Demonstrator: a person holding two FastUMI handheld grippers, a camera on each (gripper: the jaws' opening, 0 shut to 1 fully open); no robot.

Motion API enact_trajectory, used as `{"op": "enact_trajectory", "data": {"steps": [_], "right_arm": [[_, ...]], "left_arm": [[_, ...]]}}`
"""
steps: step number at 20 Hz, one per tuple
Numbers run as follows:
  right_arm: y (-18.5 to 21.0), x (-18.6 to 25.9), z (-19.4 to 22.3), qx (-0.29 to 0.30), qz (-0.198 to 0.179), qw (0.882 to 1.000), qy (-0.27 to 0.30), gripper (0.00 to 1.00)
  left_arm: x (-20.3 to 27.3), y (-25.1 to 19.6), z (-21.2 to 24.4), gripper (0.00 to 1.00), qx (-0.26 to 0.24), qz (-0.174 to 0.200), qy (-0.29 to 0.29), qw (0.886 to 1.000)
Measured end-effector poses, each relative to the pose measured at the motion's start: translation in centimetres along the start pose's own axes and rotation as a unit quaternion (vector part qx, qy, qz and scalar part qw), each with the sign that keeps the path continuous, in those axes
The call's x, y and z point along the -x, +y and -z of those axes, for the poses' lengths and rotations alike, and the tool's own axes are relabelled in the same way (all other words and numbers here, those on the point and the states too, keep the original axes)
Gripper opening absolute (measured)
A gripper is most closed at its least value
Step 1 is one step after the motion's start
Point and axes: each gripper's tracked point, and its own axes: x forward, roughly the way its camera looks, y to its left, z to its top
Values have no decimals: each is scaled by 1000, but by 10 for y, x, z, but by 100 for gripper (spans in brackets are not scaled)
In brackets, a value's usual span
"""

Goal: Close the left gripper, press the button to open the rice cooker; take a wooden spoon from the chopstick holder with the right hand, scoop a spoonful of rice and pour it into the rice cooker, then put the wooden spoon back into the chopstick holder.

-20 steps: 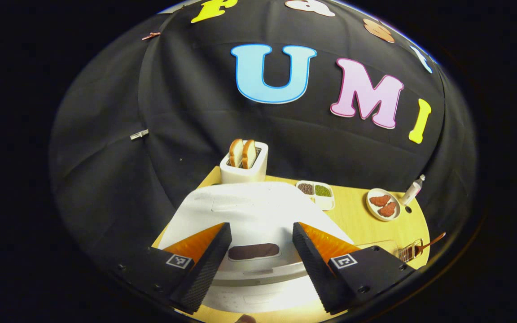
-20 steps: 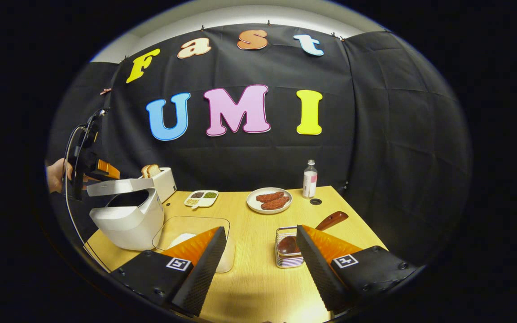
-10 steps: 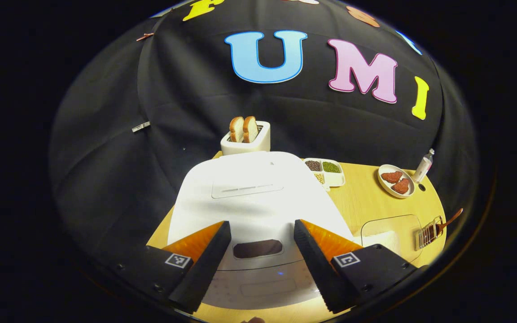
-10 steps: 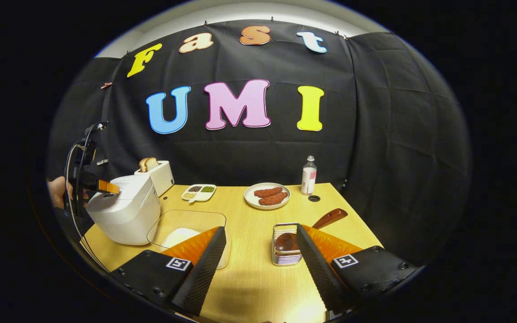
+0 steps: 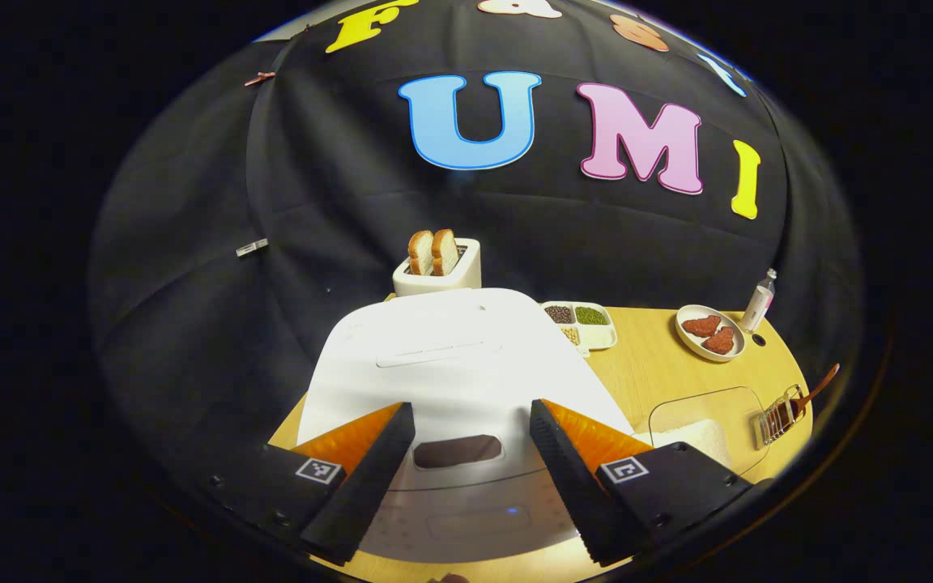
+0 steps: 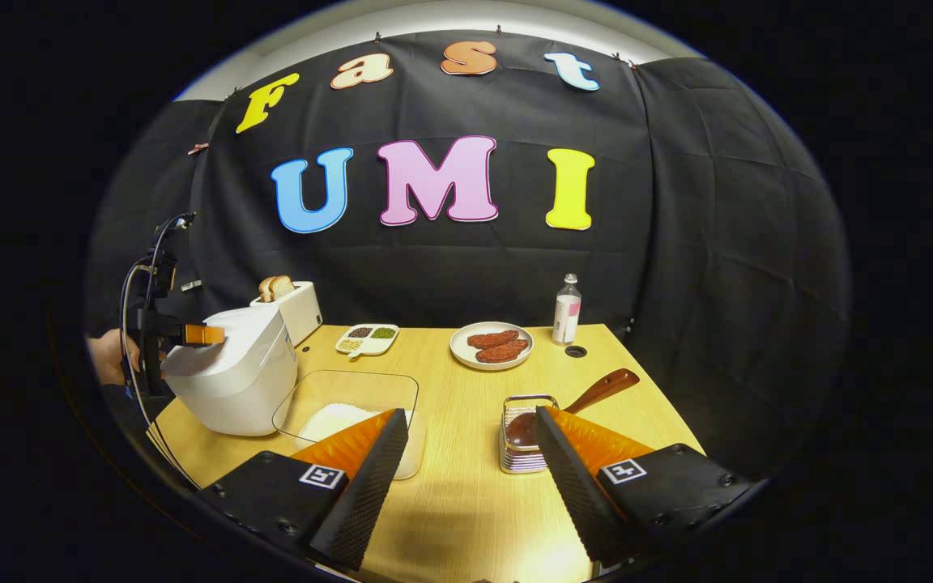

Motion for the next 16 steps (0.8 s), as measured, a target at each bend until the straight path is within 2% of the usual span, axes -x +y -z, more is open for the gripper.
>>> {"op": "enact_trajectory", "data": {"steps": [4, 9, 13, 16], "right_arm": [[4, -6, -13, 4, -4, 1000, -13, 99], [4, -11, -52, 24, -6, 998, -52, 99], [2, -4, -78, 16, 4, 997, -79, 98], [3, 8, -81, 8, 9, 996, -85, 98]], "left_arm": [[54, -23, -29, 98, 9, 13, -69, 997], [129, -53, -60, 98, -19, 35, -154, 987], [165, -82, -57, 97, -18, 59, -171, 983], [184, -95, -52, 97, -8, 72, -185, 980]]}}
